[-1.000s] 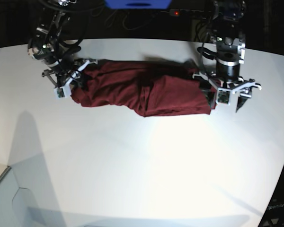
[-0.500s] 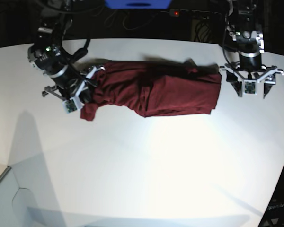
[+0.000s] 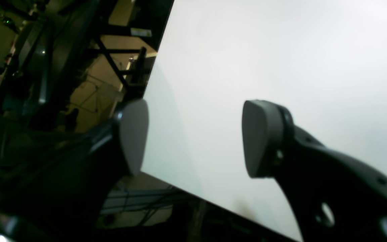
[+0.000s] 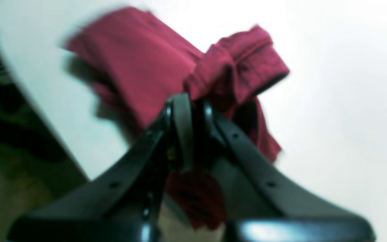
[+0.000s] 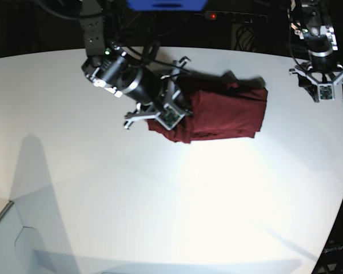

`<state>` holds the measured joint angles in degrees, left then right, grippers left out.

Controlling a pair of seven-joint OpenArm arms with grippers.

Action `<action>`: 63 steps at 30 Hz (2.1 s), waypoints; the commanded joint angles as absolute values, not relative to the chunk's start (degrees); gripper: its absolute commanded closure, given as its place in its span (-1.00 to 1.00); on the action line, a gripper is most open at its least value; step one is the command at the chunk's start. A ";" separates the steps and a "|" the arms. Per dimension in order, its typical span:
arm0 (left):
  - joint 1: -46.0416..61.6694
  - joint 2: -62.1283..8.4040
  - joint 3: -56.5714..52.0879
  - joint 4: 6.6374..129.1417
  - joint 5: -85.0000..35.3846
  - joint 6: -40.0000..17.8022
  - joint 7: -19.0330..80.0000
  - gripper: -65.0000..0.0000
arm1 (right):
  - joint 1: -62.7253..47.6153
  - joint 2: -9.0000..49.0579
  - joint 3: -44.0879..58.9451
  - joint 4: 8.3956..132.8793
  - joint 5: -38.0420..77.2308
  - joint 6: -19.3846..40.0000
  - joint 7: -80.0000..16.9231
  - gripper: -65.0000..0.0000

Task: Layout the t-shirt on the table in an organized manner, then fold the t-shirt properly
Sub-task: 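Fold the strip's other end with the right gripper onto the bundle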

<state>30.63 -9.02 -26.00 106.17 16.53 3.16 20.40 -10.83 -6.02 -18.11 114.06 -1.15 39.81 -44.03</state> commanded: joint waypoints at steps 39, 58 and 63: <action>36.09 -2.68 -26.15 110.02 17.10 3.74 19.03 -0.30 | 17.80 -9.00 -36.26 76.97 0.31 40.00 -31.43 1.00; 29.23 0.04 -25.98 105.63 17.27 3.74 19.12 -0.30 | 18.59 -9.00 -36.88 81.98 0.40 40.00 -24.04 0.98; 23.34 1.71 -25.98 101.32 17.19 3.74 19.12 0.03 | 18.42 -9.00 -36.97 81.71 0.40 40.00 -24.04 0.98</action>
<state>23.49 1.93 -25.74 100.53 16.86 3.01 20.08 17.26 -8.25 -36.95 80.86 -0.71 39.83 -25.69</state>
